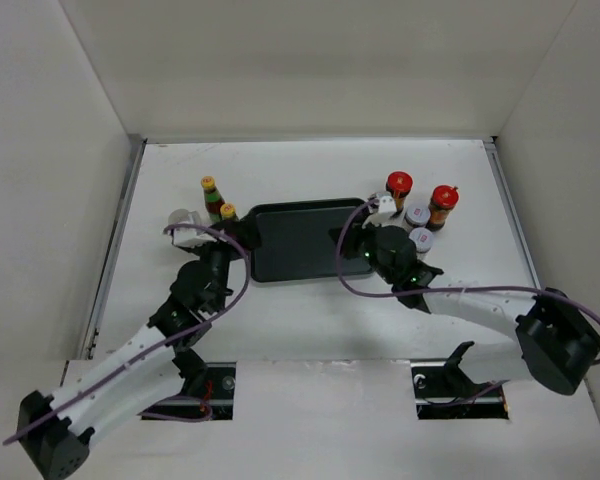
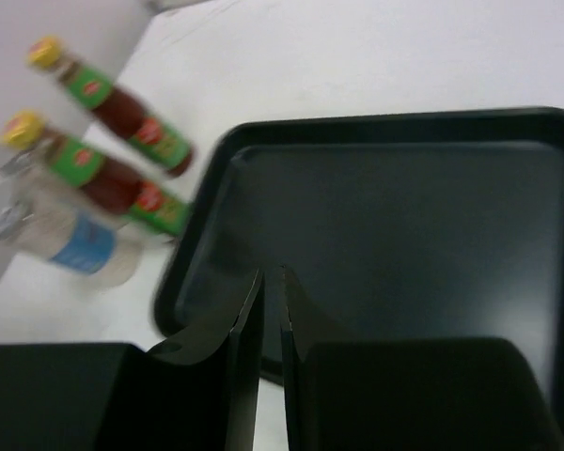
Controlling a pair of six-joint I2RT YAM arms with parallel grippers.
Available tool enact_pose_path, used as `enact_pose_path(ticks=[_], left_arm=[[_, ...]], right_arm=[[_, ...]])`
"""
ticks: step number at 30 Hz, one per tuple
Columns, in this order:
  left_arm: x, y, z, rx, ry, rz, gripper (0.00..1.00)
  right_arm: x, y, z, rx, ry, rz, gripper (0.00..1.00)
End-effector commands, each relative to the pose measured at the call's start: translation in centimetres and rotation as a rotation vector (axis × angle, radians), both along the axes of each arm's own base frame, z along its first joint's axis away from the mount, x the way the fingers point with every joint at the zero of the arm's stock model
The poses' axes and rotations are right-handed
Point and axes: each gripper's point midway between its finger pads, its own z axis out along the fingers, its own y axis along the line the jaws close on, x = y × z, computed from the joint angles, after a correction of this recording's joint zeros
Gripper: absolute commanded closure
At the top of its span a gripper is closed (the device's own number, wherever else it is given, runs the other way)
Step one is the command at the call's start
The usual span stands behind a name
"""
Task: Organize the condiment bottles
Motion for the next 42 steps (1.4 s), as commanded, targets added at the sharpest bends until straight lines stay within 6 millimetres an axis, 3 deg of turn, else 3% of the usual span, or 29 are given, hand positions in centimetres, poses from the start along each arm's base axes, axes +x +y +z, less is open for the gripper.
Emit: enact_pose_path(ticks=[1,6,10,12,17,22,28,37,42], left_arm=[[-1.5,4.0,1.6,-0.022,-0.071,0.107,0.00],[-3.7,9.1,1.8,-0.117,-0.111,0.264,0.00],[-4.7,11.4,0.2,-0.199,-0.089,0.368,0.45],[-4.9,11.9,-0.6,-0.213,-0.065,0.397,0.55],[-5.0,12.8,-1.6,-0.243,-0.038,0.447,0.53],[-4.9,13.5,-0.6,-0.272,-0.064,0.460,0.52],[-4.0,12.8,-1.1,-0.275,-0.062,0.426,0.51],[-3.8,12.4,-0.8,-0.297,-0.090,0.377,0.45],[-3.7,12.6,-0.9,-0.293,-0.103,0.383,0.42]], right_arm=[[-1.6,6.7,4.4,0.030,-0.067,0.256,0.81],[-0.1,12.0,5.4,-0.037,-0.070,0.323,0.75],[2.2,16.0,6.3,-0.083,-0.116,0.369,0.59],[3.2,17.6,6.4,-0.095,-0.124,0.382,0.47],[4.9,21.4,5.9,-0.139,-0.143,0.425,0.35],[4.2,23.7,5.7,-0.172,-0.183,0.496,0.24],[3.9,25.7,5.3,-0.189,-0.199,0.540,0.23],[6.5,27.5,3.3,-0.200,-0.194,0.478,0.32],[7.6,27.8,4.1,-0.169,-0.226,0.415,0.48]])
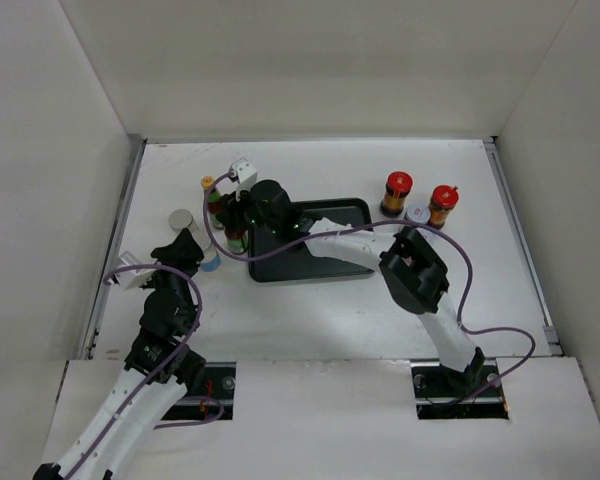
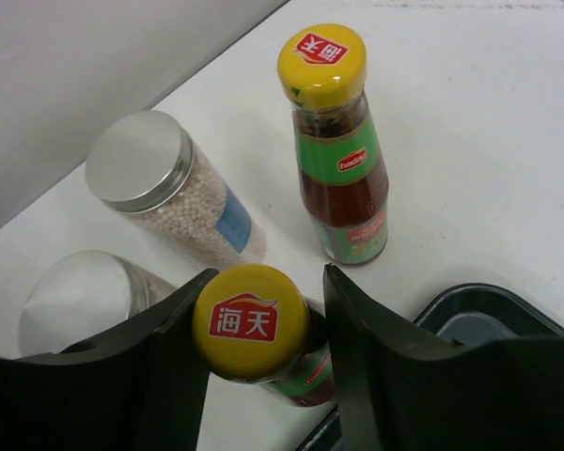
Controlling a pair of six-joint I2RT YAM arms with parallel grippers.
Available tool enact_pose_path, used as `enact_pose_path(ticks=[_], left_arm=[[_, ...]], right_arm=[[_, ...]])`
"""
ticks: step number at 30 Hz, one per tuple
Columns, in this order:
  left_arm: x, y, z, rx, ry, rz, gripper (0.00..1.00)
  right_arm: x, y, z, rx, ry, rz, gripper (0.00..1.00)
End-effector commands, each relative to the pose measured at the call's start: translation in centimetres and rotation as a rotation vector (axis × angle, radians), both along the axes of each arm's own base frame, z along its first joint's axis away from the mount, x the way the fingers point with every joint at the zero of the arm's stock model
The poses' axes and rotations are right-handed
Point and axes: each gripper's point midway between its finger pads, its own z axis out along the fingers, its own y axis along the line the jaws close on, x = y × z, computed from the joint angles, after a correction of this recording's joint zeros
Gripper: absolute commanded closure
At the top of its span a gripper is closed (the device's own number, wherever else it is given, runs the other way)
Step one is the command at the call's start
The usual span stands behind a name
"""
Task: Organize the condiment bottles
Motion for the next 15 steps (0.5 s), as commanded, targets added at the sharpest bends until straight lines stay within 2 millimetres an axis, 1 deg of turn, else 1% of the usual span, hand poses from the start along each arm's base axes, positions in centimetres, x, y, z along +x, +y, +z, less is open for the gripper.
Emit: enact_pose_path(ticks=[1,5,7,9,12,14,15], left_arm=[[0.1,-0.2,0.3,-0.015,-0.043,-0.013,0.42],[0.4,-0.6,0.3,-0.001,-0.048,-0.031,0.42],[0.5,-0.8,0.0,-0.005,-0.050,-0.039,0.41],[0.6,-0.8,0.1,0.000,-0.053,-0.037,0.40],[0.5,-0.9,0.2,-0.001,-0.060,-0.047,0.38],[0.5,-1.0,0.2,-0.001,-0.065,-0.053,0.36],[0.5,-1.0,0.2,-0.001,-0.064,-0.053,0.35]], right_arm=[[1.2,0.8,4.6,0.116,-0.086,-0.055,0.52],[1.2,0.3,7.9,0.238,-0.127,-0.110,0.62],[1.2,-0.3,10.1,0.300,-0.145,-0.135,0.65],[1.2,-1.1,12.8,0.364,-0.174,-0.163,0.65],[1.0,-2.8,16.6,0.414,-0.225,-0.204,0.65],[0.4,-4.2,18.7,0.436,-0.251,-0.220,0.65],[0.3,-4.9,19.4,0.442,-0.260,-0.229,0.65]])
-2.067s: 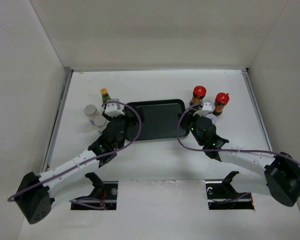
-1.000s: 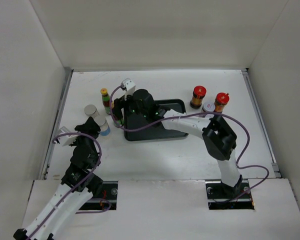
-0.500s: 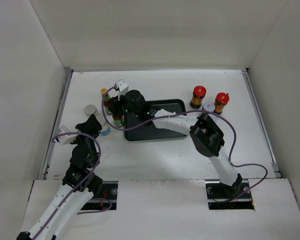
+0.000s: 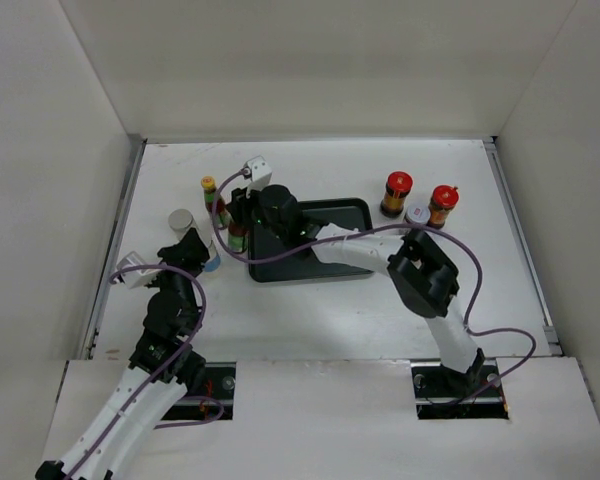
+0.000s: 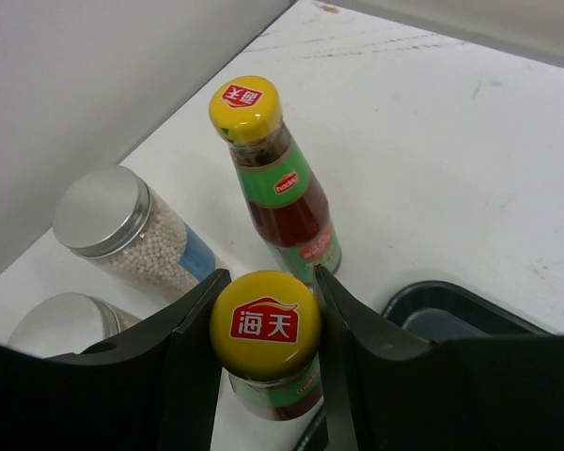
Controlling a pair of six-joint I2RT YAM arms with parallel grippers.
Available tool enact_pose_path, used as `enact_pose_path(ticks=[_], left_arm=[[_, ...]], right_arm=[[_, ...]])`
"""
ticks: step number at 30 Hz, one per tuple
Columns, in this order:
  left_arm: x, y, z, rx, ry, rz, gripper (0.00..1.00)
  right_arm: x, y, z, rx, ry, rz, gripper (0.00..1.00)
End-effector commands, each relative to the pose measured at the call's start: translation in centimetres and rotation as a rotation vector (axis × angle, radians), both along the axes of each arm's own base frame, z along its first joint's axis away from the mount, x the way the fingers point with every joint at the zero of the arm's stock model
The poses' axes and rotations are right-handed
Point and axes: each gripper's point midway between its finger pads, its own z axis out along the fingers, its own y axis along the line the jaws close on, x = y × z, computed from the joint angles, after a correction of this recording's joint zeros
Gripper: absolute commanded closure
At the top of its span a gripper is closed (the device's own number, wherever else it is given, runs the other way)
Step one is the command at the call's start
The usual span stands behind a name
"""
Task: Organize the condiment bottles
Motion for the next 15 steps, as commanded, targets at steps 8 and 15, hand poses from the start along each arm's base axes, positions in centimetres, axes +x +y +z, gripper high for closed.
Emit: enact_pose_path(ticks=[8,15], left_arm=[[1.0,-1.8,0.3,0.013,-0.015,-0.081,0.31],[1.9,-4.3,0.4,0.026,-0.033,-0.190,0.29]], right_arm=[[1.5,-11.7,16.8,0.290,-0.252,-0.210,0.65],[5.9,-20.1,13.4,0.212,-0.240,-0.388,0.65]])
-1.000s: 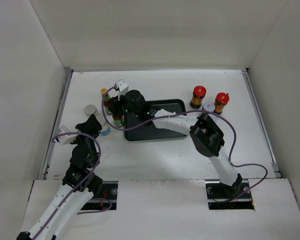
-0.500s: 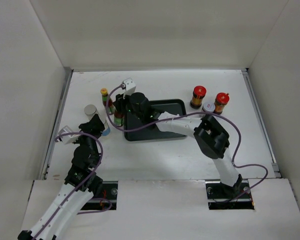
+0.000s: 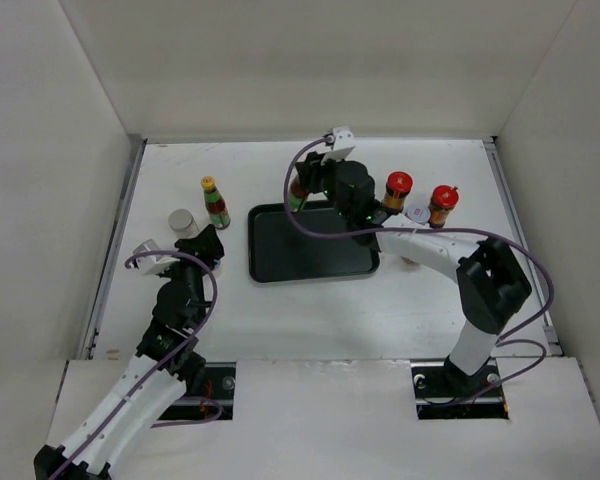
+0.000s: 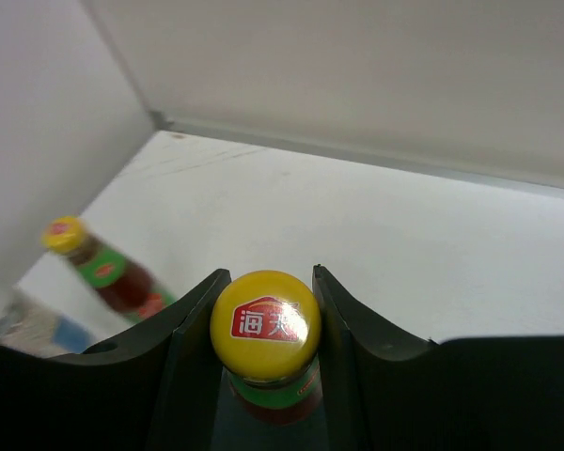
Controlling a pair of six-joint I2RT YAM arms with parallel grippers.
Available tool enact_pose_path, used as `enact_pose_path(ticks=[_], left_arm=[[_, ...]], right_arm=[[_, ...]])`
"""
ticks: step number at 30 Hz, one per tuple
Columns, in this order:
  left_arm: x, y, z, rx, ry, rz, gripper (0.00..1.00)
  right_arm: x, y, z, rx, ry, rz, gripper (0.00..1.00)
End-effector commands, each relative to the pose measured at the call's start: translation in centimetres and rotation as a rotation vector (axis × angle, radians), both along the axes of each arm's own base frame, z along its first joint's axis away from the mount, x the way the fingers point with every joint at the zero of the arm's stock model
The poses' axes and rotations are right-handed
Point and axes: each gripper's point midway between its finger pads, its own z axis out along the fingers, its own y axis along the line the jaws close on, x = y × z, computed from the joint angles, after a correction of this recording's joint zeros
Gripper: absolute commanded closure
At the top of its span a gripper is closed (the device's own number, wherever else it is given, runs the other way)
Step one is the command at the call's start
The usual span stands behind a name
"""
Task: Organize the condiment bottles
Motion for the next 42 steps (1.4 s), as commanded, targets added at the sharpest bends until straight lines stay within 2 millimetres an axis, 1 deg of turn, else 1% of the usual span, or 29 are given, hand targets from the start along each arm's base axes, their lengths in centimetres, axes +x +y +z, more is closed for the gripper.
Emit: enact_pose_path(ticks=[1,3,5,9,11,14,16,19,21,23,26,30,35,37,38,40,42], left_arm=[[0.3,-1.9,1.8,-0.018,-0.081,-0.093,0.29],[0.4,-2.9,1.8,-0.006,-0.088,-0.135,0.29],[0.6,-3.7,1.6,0.000,-0.091,-0.168,0.29],[0.9,-4.3,1.4,0.016,-0.089,-0.188,0.29],[0.9,-4.6,1.2,0.018,-0.084,-0.199,0.29],[1.2,-4.9,0.9,0.025,-0.075,-0.200,0.29],[1.3,-5.2,0.7,0.030,-0.067,-0.210,0.29],[1.4,-5.3,0.8,0.029,-0.071,-0.211,0.29],[1.3,-5.3,0.7,0.028,-0.074,-0.214,0.28],[1.3,-5.3,0.8,0.025,-0.080,-0.215,0.28],[1.4,-5.1,0.7,0.027,-0.077,-0.206,0.28],[1.5,-5.2,0.7,0.031,-0.074,-0.209,0.28],[1.5,-5.4,0.8,0.032,-0.073,-0.215,0.28],[1.5,-5.4,0.8,0.033,-0.071,-0.214,0.28],[1.5,-5.4,0.7,0.032,-0.071,-0.215,0.28],[1.5,-5.3,0.8,0.032,-0.072,-0.210,0.28],[1.6,-5.3,1.2,0.037,-0.073,-0.211,0.28]], right_arm=[[2.0,-4.5,4.9,0.099,-0.134,-0.118,0.65],[3.1,-6.5,3.9,0.078,-0.120,-0.164,0.65],[3.6,-8.1,3.0,0.055,-0.113,-0.198,0.65],[4.5,-11.1,1.2,0.010,-0.103,-0.272,0.65],[4.9,-12.2,0.5,-0.007,-0.098,-0.294,0.65],[5.3,-13.2,-0.5,-0.029,-0.089,-0.316,0.65],[5.4,-13.7,-1.0,-0.052,-0.088,-0.336,0.65],[5.6,-14.4,-1.0,-0.080,-0.117,-0.380,0.64],[5.8,-14.5,-1.0,-0.099,-0.127,-0.395,0.64],[6.0,-14.6,-1.4,-0.116,-0.127,-0.402,0.61],[6.1,-14.4,-2.4,-0.128,-0.113,-0.399,0.55],[5.8,-14.0,-3.4,-0.110,-0.091,-0.387,0.48],[5.4,-13.8,-4.8,-0.080,-0.055,-0.373,0.47],[5.2,-13.8,-4.9,-0.070,-0.049,-0.371,0.45],[5.1,-13.9,-4.7,-0.066,-0.051,-0.371,0.43],[4.7,-14.2,-3.9,-0.054,-0.063,-0.373,0.32],[4.3,-14.4,-2.4,-0.026,-0.078,-0.373,0.21]])
